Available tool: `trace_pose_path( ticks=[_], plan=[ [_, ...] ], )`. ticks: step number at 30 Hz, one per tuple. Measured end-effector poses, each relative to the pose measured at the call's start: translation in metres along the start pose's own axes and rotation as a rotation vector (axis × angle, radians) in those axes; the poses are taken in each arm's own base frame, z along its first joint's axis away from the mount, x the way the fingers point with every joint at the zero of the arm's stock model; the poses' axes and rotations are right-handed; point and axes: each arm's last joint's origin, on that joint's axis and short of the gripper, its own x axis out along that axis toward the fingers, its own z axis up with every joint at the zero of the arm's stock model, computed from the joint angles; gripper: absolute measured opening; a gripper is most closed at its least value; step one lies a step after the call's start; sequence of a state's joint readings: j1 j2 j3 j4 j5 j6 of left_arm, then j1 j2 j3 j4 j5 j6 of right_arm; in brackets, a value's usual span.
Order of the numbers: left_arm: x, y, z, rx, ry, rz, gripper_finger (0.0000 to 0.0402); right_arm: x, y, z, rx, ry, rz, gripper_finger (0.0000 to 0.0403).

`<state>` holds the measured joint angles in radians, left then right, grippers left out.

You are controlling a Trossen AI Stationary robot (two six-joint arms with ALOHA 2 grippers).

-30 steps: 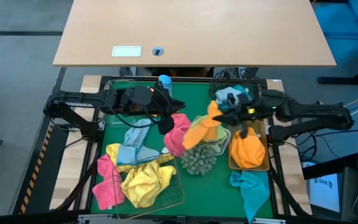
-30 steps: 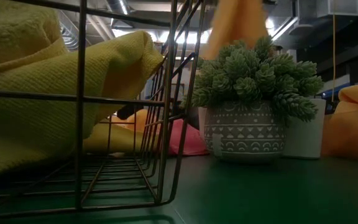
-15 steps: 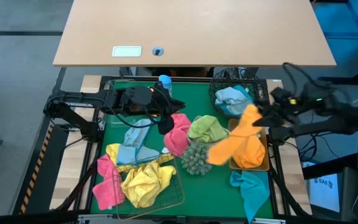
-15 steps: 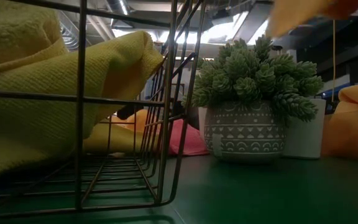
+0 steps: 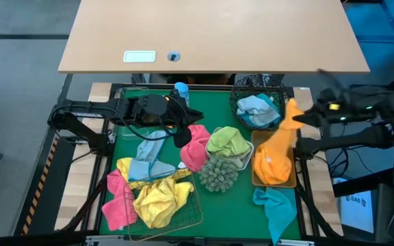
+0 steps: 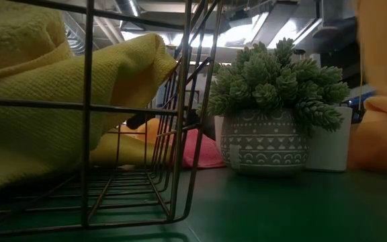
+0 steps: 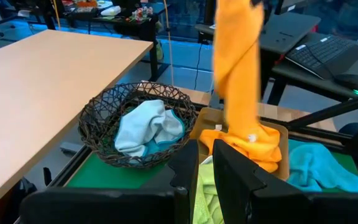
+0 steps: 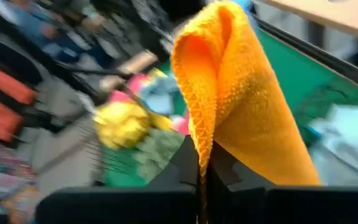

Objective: Sort microfiber towel by color & place in baskets
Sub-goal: Put the orange microfiber cloth into the orange bin

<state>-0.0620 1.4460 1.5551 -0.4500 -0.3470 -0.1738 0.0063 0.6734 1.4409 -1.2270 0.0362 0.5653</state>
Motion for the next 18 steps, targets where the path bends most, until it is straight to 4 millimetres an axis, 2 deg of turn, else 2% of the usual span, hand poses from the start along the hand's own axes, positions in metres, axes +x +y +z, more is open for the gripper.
trace_pose_path(
  ticks=[7,14,18],
  plan=[
    [0.000,0.000,-0.001,0.005,0.013,0.002,0.0045,0.054,-0.017,-0.031,-0.030,0.218,-0.117,0.0001],
    [0.000,0.000,-0.001,0.005,0.013,0.002,0.0045,0.112,-0.043,-0.082,0.018,0.491,-0.183,0.0001],
    [0.000,0.000,-0.001,0.005,0.013,0.002,0.0045,0.136,-0.059,-0.110,0.105,0.626,-0.259,0.0001]
  ],
)
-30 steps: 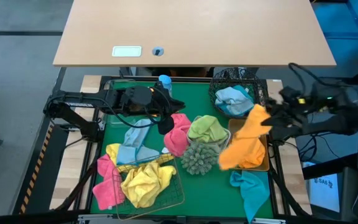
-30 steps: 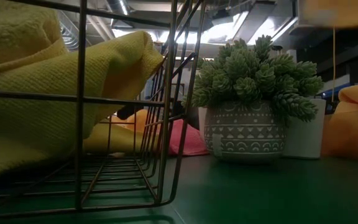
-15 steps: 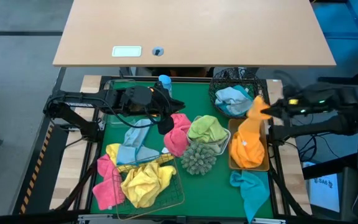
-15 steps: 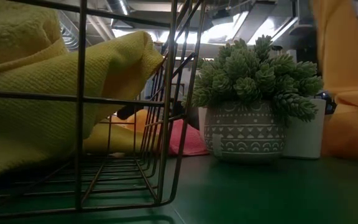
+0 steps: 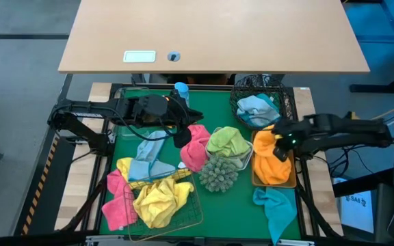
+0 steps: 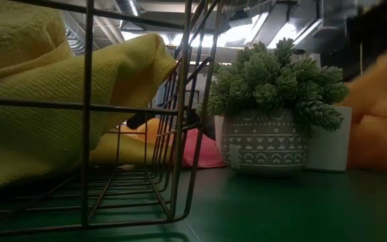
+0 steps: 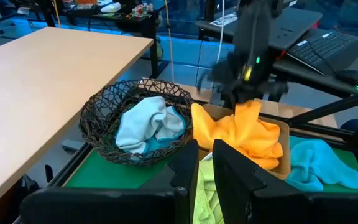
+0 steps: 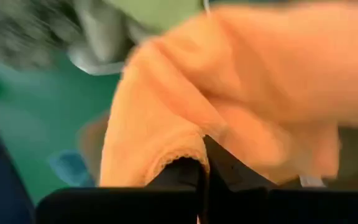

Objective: Sort microfiber towel by color & place in baskets
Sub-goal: Put the orange microfiber cloth into the orange bin

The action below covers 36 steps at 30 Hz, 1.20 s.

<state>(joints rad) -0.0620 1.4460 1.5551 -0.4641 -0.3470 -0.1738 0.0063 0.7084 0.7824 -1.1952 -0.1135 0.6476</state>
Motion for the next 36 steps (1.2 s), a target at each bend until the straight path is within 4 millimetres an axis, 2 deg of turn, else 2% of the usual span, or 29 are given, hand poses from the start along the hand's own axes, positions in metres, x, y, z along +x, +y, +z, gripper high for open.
trace_pose_path(
  ticks=[7,10,15,26,36],
  plan=[
    [0.000,0.000,0.000,0.000,0.000,0.000,0.0045,0.043,-0.012,-0.010,0.126,0.172,-0.096,0.0001],
    [0.000,0.000,0.000,0.000,0.000,0.000,0.0045,0.049,-0.010,-0.007,0.138,0.199,-0.075,0.0001],
    [0.000,0.000,0.000,0.000,0.000,0.000,0.0045,0.056,-0.004,-0.007,0.169,0.365,0.042,0.0001],
    [0.000,0.000,-0.002,0.008,0.020,0.004,0.0045,0.058,0.005,-0.009,0.204,0.619,0.287,0.0001],
    [0.000,0.001,-0.002,0.007,0.020,0.004,0.0045,0.029,0.016,-0.001,0.133,0.613,0.330,0.0001]
  ],
)
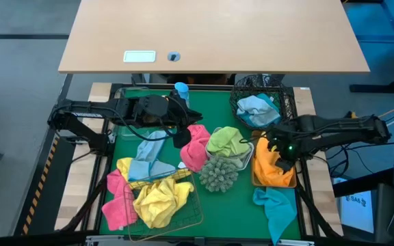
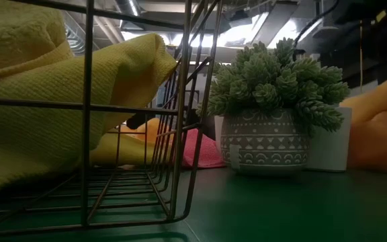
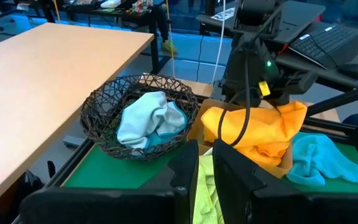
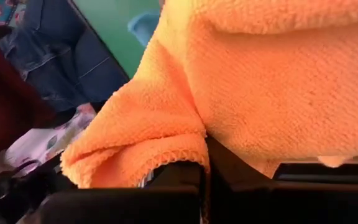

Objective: Sort microfiber towel by color & place in baskets
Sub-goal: Put the orange microfiber cloth into the orange bin

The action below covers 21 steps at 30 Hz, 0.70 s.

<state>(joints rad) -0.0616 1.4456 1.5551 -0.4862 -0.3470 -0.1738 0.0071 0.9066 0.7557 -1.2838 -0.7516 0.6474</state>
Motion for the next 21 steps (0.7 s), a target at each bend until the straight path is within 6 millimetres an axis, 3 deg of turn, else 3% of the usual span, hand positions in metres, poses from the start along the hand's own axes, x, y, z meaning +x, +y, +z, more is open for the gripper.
trace_pose_path(
  ticks=[8,13,21],
  plan=[
    [0.000,0.000,0.000,0.000,0.000,0.000,0.0045,-0.005,-0.005,0.010,0.003,-0.277,-0.347,0.0001],
    [0.000,0.000,0.000,0.000,0.000,0.000,0.0045,-0.008,-0.011,0.018,0.102,-0.488,-0.587,0.0001],
    [0.000,0.000,0.000,0.000,0.000,0.000,0.0045,-0.005,-0.011,0.028,0.112,-0.513,-0.656,0.0014]
  ],
)
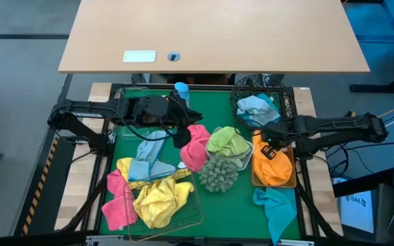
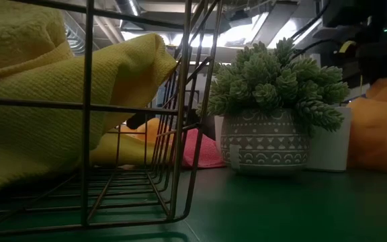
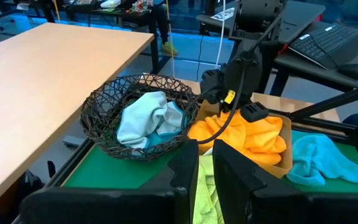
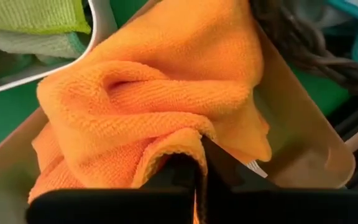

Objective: Sort microfiber towel by color & place in baskets
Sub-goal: Put the orange microfiber cloth into the orange bin

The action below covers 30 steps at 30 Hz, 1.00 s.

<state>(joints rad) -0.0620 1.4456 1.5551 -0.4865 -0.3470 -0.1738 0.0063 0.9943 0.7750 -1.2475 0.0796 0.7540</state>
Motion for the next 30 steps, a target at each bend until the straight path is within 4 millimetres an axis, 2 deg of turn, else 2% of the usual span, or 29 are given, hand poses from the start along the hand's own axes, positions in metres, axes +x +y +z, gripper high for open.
trace_pose_path(
  ticks=[8,17,22,30],
  plan=[
    [0.000,0.000,0.000,0.000,0.001,0.000,0.0045,0.003,0.004,0.001,-0.002,0.052,0.031,0.0049],
    [0.000,0.001,-0.004,0.014,0.037,0.007,0.0045,0.002,0.004,-0.001,-0.012,0.108,0.074,0.0152],
    [0.001,0.004,-0.006,0.059,0.060,0.018,0.0045,-0.018,0.005,0.002,-0.002,0.094,0.076,0.0179],
    [0.003,0.012,-0.006,0.068,0.078,0.044,0.0045,-0.058,0.006,0.008,-0.002,0.033,0.121,0.0183]
  ],
)
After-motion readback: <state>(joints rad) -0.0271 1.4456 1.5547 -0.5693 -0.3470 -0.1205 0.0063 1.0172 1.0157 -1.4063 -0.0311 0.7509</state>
